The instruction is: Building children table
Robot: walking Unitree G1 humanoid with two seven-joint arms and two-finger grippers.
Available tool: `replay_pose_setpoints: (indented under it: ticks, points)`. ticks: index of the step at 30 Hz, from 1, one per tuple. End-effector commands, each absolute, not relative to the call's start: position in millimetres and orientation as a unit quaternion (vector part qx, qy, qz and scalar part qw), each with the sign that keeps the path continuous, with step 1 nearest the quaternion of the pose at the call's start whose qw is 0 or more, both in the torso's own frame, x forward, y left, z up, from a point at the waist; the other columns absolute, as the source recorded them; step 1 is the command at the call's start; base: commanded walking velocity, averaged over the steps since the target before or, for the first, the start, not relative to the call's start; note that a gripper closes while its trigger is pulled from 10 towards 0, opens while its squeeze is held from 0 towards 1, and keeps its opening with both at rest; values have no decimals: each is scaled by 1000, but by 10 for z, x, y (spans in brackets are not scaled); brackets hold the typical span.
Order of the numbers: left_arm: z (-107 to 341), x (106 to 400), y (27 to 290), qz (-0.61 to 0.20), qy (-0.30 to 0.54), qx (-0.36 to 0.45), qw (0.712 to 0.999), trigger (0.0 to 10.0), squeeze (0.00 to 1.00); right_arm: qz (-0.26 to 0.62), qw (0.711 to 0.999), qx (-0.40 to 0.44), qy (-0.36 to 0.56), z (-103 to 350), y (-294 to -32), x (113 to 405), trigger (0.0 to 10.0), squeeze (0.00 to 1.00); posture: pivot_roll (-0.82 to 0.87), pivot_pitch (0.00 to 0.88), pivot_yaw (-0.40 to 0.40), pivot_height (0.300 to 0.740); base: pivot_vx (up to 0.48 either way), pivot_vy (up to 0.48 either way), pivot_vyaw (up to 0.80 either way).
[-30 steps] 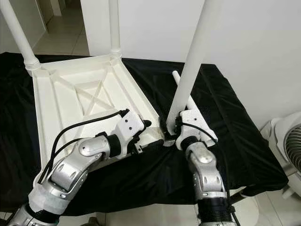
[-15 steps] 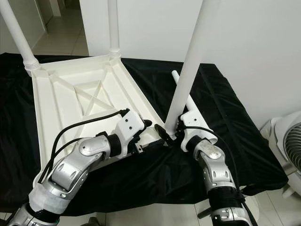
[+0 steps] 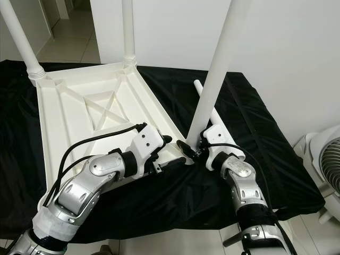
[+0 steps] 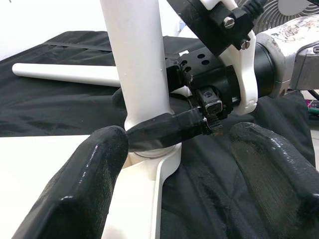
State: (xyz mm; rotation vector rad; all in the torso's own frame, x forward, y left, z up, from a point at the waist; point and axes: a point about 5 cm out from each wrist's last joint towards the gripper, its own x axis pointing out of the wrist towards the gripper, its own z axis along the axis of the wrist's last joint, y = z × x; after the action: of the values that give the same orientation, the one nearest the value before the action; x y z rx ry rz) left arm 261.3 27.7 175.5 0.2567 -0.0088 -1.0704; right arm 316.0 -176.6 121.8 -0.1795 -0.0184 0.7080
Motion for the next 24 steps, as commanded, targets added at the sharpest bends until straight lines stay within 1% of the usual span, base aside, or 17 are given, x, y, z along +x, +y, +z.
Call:
replay_pose_setpoints:
  ticks: [1, 3, 4, 5, 7, 8, 10, 11, 12, 13, 14, 16, 18, 20, 24]
  points:
    - [1766, 2593, 234, -526, -6, 128, 841, 10000, 0, 321, 942, -94, 18, 1111, -1764, 3140, 10000, 0, 83, 0, -57, 740, 0, 0, 0]
    - [1767, 2592, 233, -527, -6, 129, 840, 10000, 0, 306, 947, -97, 21, 1100, -1753, 3144, 10000, 0, 83, 0, -57, 740, 0, 0, 0]
    - [1765, 2590, 231, -526, -6, 129, 840, 10000, 0, 279, 953, -110, 27, 1065, -1744, 3154, 10000, 0, 86, 0, -65, 740, 0, 0, 0]
    - [1765, 2590, 231, -526, -6, 129, 840, 10000, 0, 279, 953, -110, 27, 1065, -1744, 3154, 10000, 0, 86, 0, -65, 740, 0, 0, 0]
    - [1761, 2583, 227, -526, -7, 128, 841, 10000, 0, 232, 967, -96, 36, 1031, -1704, 3154, 10000, 0, 86, 0, -65, 740, 0, 0, 0]
    - [1761, 2583, 227, -526, -7, 128, 841, 10000, 0, 232, 967, -96, 36, 1031, -1704, 3154, 10000, 0, 86, 0, -65, 740, 0, 0, 0]
    - [1752, 2573, 224, -527, -6, 127, 840, 10000, 0, 195, 976, -86, 39, 1016, -1659, 3140, 10000, 0, 86, 0, -69, 740, 0, 0, 0]
    - [1752, 2573, 224, -527, -6, 127, 840, 10000, 0, 195, 976, -86, 39, 1016, -1659, 3140, 10000, 0, 86, 0, -69, 740, 0, 0, 0]
    - [1745, 2566, 223, -528, -5, 127, 840, 10000, 0, 163, 983, -72, 40, 1013, -1625, 3123, 10000, 0, 85, 0, -75, 740, 0, 0, 0]
    - [1745, 2566, 223, -528, -5, 127, 840, 10000, 0, 163, 983, -72, 40, 1013, -1625, 3123, 10000, 0, 85, 0, -75, 740, 0, 0, 0]
    - [1739, 2560, 223, -528, -5, 127, 839, 10000, 0, 135, 988, -55, 44, 1005, -1597, 3103, 10000, 0, 85, 0, -75, 740, 0, 0, 0]
    - [1739, 2560, 223, -528, -5, 127, 839, 10000, 0, 135, 988, -55, 44, 1005, -1597, 3103, 10000, 0, 85, 0, -75, 740, 0, 0, 0]
    - [1734, 2549, 218, -530, -4, 128, 838, 10000, 0, 65, 996, -35, 43, 1009, -1509, 3016, 10000, 0, 84, 0, -81, 740, 0, 0, 0]
    - [1731, 2542, 209, -532, -4, 128, 837, 10000, 0, 24, 999, -33, 36, 1035, -1438, 2950, 10000, 0, 85, 0, -83, 740, 0, 0, 0]
    - [1729, 2539, 206, -532, -5, 128, 837, 10000, 0, 11, 999, -33, 35, 1043, -1415, 2932, 10000, 0, 83, 0, -84, 740, 0, 0, 0]
